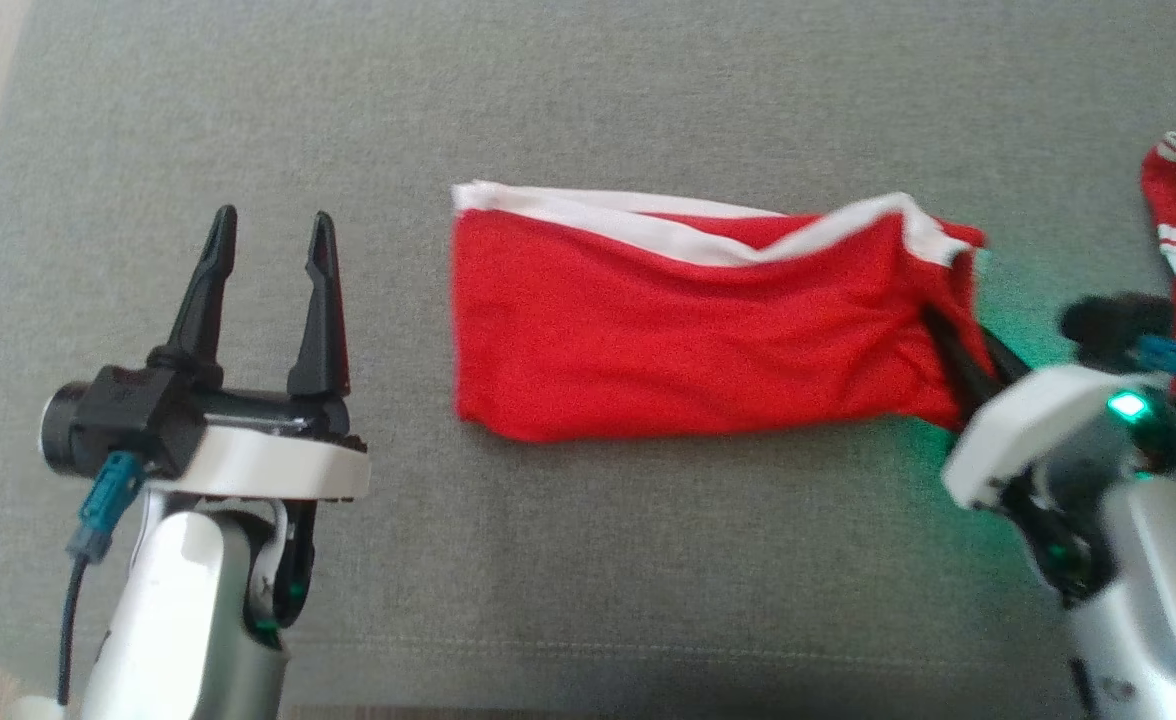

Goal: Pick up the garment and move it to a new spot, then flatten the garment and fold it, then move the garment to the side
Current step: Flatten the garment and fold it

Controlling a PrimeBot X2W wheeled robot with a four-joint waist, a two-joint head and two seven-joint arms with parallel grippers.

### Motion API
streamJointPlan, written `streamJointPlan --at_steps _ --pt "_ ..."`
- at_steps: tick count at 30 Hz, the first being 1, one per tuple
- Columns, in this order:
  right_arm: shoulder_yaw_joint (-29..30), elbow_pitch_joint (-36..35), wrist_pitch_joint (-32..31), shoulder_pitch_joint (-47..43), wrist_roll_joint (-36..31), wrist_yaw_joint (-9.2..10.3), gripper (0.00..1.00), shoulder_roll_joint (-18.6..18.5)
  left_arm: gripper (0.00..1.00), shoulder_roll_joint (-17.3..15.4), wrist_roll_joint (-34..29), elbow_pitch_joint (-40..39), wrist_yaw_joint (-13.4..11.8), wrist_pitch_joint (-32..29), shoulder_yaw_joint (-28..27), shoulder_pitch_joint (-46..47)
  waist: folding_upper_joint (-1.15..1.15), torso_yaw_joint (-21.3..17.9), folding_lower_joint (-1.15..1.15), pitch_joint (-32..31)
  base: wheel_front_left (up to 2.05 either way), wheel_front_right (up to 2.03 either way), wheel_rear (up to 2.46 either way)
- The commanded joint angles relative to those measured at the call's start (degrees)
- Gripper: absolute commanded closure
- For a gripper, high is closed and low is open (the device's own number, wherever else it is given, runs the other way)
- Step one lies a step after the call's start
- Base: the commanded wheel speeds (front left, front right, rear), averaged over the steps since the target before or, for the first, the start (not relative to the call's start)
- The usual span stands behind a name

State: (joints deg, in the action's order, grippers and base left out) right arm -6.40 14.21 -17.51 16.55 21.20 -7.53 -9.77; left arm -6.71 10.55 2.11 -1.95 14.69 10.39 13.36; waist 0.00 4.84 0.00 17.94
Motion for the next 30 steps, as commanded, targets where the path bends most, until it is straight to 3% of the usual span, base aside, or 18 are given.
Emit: streamJointPlan --at_steps 1,9,14,18,23,30 --pt "0.19 -3.39 -0.58 -1.48 2.43 0.04 1.0 -2.3 0.0 -0.31 -0.65 -1.52 0.27 0.3 -2.12 0.5 0.0 -0.63 0.0 -0.79 0.0 0.0 0.0" --pt "0.27 -10.4 -5.32 -4.27 16.16 0.04 1.0 -5.74 0.0 0.02 -1.35 -1.24 0.93 0.3 -2.63 -0.2 0.0 -1.75 0.0 -1.77 0.0 0.0 0.0" --pt "-0.74 -14.84 -10.01 -2.73 26.7 0.04 1.0 -4.58 0.0 0.07 -1.76 -1.07 1.24 0.3 -2.7 -0.15 0.0 -1.98 0.0 -1.91 0.0 0.0 0.0" --pt "-1.86 -15.93 -16.65 0.19 34.83 0.04 1.0 -1.1 0.0 0.18 -2.16 -0.74 1.45 0.3 -2.53 0.0 0.0 -1.92 0.0 -2.02 0.0 0.0 0.0" --pt "-5.92 -12.27 -20.34 5.05 39.22 0.04 1.0 4.44 0.0 0.47 -2.39 -0.46 1.9 0.3 -2.04 0.47 0.0 -0.92 0.0 -1.65 0.0 0.0 0.0" --pt "-13.56 0.45 -11.75 11.26 35.75 0.04 1.0 6.8 0.0 1.09 -2.43 -0.03 2.1 0.3 -1.67 0.72 0.0 1.4 0.0 -0.91 0.0 0.0 0.0"
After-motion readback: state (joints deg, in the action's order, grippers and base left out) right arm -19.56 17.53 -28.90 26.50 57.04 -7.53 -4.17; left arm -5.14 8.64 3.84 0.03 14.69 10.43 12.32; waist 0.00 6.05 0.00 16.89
